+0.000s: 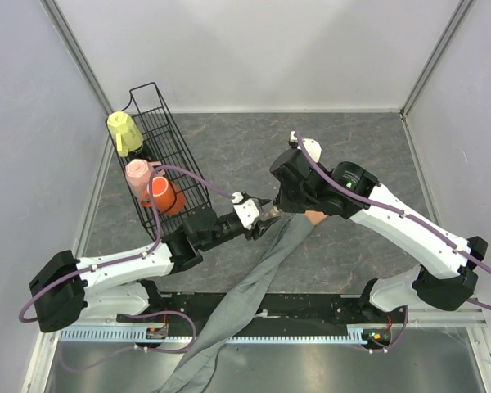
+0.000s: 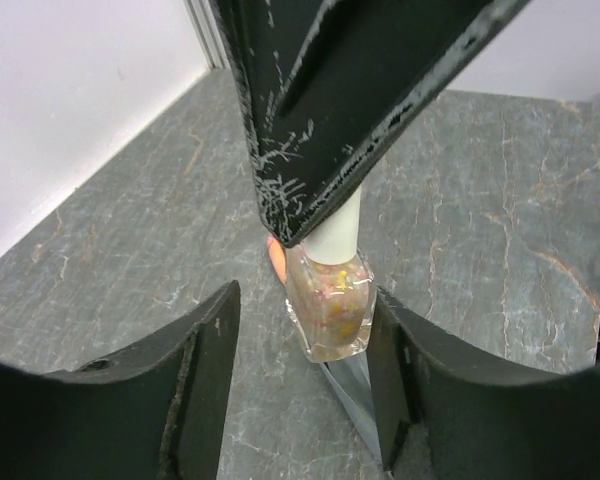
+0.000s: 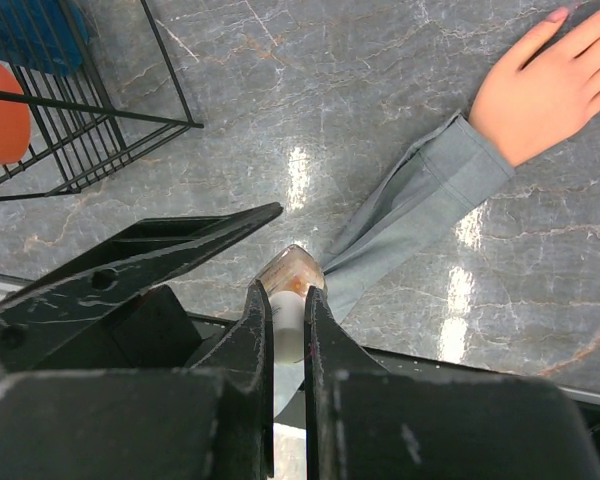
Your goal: Paint the nails
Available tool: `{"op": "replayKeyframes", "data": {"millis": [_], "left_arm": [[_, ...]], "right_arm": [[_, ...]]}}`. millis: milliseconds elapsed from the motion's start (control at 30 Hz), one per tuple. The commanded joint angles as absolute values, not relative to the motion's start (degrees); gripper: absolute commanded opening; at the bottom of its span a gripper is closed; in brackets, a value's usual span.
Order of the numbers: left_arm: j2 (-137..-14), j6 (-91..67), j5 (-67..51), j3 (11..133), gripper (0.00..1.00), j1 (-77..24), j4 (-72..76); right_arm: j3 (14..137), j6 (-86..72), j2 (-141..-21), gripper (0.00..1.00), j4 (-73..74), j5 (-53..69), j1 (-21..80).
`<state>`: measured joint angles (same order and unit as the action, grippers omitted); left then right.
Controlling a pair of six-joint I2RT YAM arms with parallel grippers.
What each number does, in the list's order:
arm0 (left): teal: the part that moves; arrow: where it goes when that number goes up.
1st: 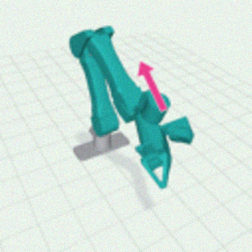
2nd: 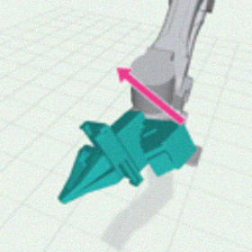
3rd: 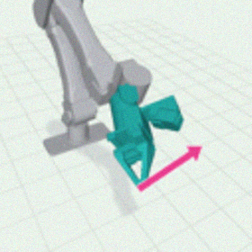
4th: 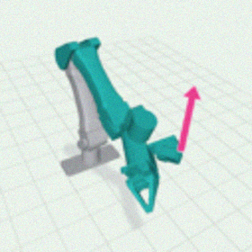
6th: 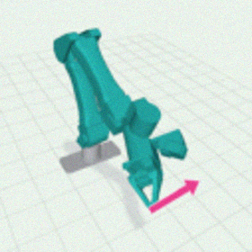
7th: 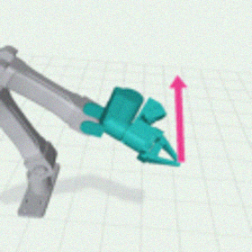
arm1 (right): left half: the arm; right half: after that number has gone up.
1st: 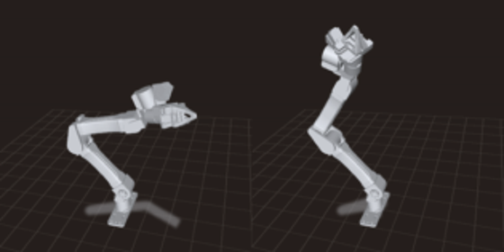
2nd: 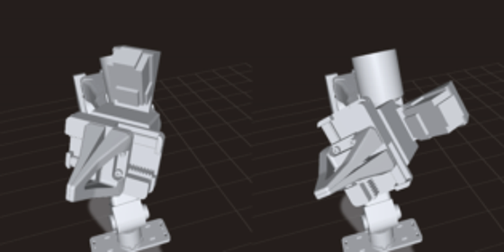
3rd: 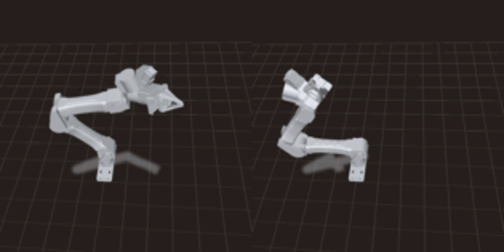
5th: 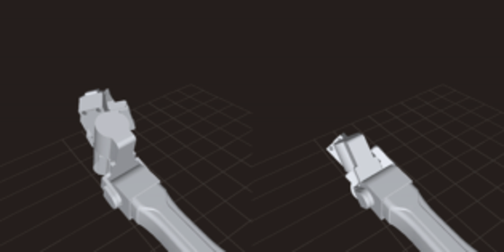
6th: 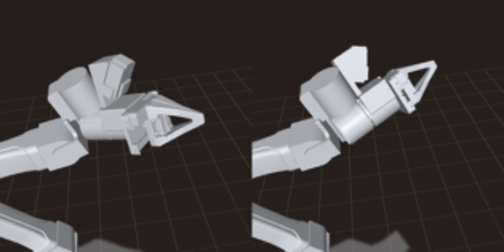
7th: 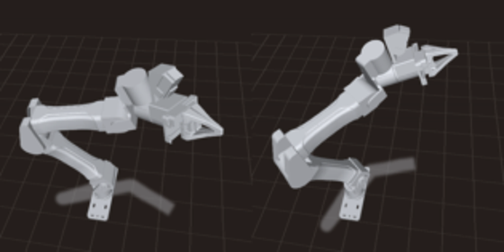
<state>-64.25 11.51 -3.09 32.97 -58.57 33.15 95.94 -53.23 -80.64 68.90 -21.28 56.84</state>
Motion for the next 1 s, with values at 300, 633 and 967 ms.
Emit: {"op": "replayKeyframes", "data": {"millis": [300, 633, 967], "left_arm": [[-66.7, 15.8, -0.1, 34.8, 0.49, -60.6, 38.3], [-65.7, 12.7, 1.1, 38.4, 0.02, -60.8, 30.1], [-55.7, -6.9, -12.6, 39.6, 0.02, -60.2, 14.4]], "right_arm": [[97.1, -57.3, -80.0, 0.0, 70.2, -18.7, 57.9], [95.5, -54.4, -79.3, 0.2, 67.8, -17.2, 58.3], [89.1, -36.0, -69.1, 0.76, 55.7, -17.8, 58.3]]}}
